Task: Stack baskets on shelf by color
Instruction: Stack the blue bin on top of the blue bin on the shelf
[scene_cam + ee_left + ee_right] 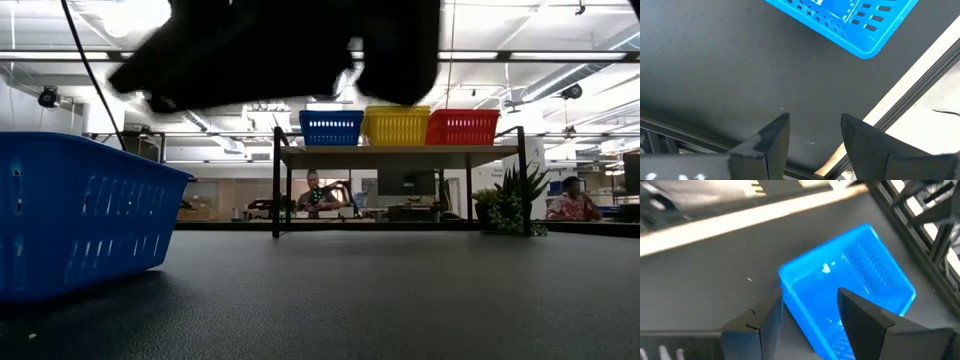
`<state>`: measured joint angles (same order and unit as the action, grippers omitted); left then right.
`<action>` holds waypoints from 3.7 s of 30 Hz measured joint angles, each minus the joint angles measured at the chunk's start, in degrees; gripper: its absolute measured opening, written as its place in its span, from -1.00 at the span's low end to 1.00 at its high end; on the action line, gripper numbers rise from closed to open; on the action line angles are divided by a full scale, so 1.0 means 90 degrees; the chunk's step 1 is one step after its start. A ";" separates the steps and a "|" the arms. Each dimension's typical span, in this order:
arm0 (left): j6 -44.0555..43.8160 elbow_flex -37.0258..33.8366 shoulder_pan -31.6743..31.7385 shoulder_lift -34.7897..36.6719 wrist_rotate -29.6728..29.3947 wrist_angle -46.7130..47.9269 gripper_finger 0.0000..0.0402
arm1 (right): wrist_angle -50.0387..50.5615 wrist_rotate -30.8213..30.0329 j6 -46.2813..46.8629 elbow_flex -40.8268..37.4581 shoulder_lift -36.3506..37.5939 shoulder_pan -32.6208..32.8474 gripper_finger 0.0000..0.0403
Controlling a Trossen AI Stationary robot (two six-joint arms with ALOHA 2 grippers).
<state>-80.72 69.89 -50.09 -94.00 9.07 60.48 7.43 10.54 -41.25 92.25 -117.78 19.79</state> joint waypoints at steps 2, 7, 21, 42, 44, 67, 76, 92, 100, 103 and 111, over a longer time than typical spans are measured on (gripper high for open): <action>0.0004 0.0000 0.0000 0.0000 0.0001 0.0003 -0.20 | -0.0180 -0.0002 0.0012 0.0000 -0.0171 -0.0089 -0.10; 0.0004 0.0000 0.0000 0.0000 0.0002 0.0000 -0.20 | -0.0387 0.0031 -0.0022 0.0000 -0.0529 -0.0244 -0.11; 0.0008 0.0000 0.0000 0.0002 0.0003 0.0002 -0.20 | -0.0418 0.0053 -0.0153 0.0005 -0.0759 -0.0287 -0.57; 0.2324 -0.0005 0.0022 0.0015 -0.3131 -0.1521 -0.20 | 0.2631 -0.1314 0.1751 0.0005 0.1754 -0.0288 -0.96; 0.3167 0.0000 0.0081 0.0023 -0.4018 -0.1870 -0.20 | 0.2913 -0.1962 0.2069 0.0005 0.2126 -0.0309 -0.96; 0.6554 -0.0357 0.0534 0.1008 -0.7418 -0.3207 -0.20 | 0.3528 -0.1993 0.1489 0.0935 0.2750 -0.4118 -0.96; 0.6505 -0.0525 0.0559 0.0996 -0.7423 -0.3363 -0.20 | 0.3702 -0.0489 0.1777 0.0930 0.2445 -0.4953 -0.96; 0.6508 -0.0525 0.0559 0.0996 -0.7423 -0.3343 -0.20 | 0.3950 -0.0480 0.1395 0.0923 0.2311 -0.4938 -0.96; 0.6505 -0.0525 0.0559 0.0996 -0.7423 -0.3343 -0.20 | 0.4069 -0.0439 0.1350 0.0920 0.2311 -0.4906 -0.95; 0.6503 -0.0525 0.0559 0.0996 -0.7426 -0.3346 -0.20 | 0.4094 -0.0434 0.1342 0.0920 0.2311 -0.4896 -0.91; 0.6507 -0.0525 0.0566 0.0996 -0.7426 -0.3385 -0.20 | 0.4121 -0.0434 0.1413 0.0922 0.2320 -0.4880 -0.47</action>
<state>-22.16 65.17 -44.99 -85.03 -57.76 30.02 44.51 6.63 -28.53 100.55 -96.91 -24.12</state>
